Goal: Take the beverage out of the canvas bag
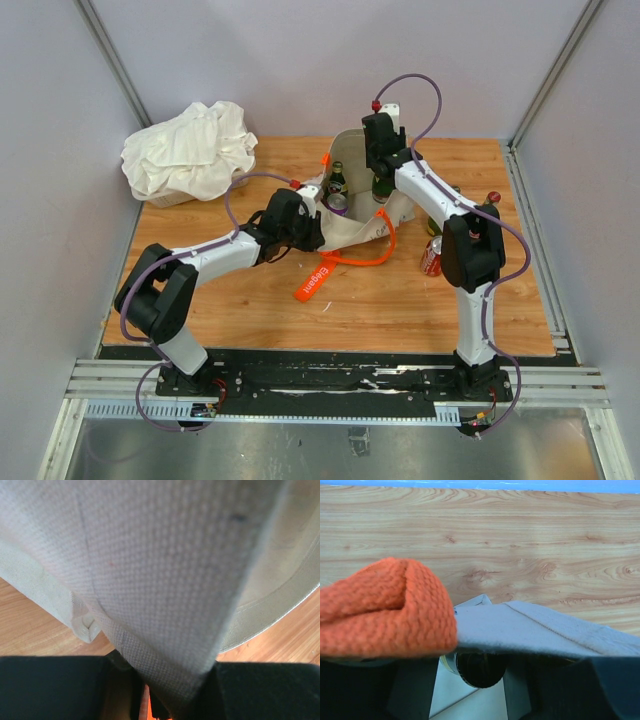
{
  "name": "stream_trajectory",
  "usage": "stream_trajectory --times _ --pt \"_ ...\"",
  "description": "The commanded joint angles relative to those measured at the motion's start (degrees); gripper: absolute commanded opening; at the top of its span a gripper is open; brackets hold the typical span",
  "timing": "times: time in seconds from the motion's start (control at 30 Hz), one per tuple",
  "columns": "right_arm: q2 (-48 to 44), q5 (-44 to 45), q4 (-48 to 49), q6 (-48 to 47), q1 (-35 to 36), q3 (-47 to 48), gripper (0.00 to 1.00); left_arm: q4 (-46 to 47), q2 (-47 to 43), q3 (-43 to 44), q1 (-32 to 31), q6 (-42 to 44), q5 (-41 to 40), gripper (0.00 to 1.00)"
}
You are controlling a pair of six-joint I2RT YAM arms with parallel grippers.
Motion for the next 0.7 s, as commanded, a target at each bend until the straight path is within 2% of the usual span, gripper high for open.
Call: stream_trajectory --times 0.0,0.07,0.1,0.13,0.17,0.33,0.67 --pt "1.38 0.85 1.12 -0.06 -1.81 -1.8 0.48 -3.93 2.39 0.58 -1.0 1.3 0.54 0.11" --pt "1.44 0.31 1.36 -0.41 -1.79 -2.05 0.42 -3.92 2.41 0.63 -1.0 1.39 0.48 0.11" --pt "1.38 0.02 1.5 -0.62 -1.78 -2.16 0.2 -3.89 2.45 0.67 -0.95 1.46 0.41 0.11" --pt "1.29 0.0 1.6 -0.71 -1.83 -2.3 0.06 -3.97 2.48 0.67 -1.0 1.48 0.35 0.11" --pt "1.13 -0.2 1.57 -0.87 -1.82 -2.33 0.02 -4.02 2.48 0.63 -1.02 1.55 0.31 0.11" --pt "-0.79 -2.37 3.58 -2.17 -1.83 -4.06 0.01 -3.93 2.32 0.5 -0.99 1.57 0.12 0.11" --pt "-9.85 -17.34 7.49 -5.5 -1.84 -4.91 0.01 -3.32 2.44 0.74 -1.03 1.74 0.38 0.11"
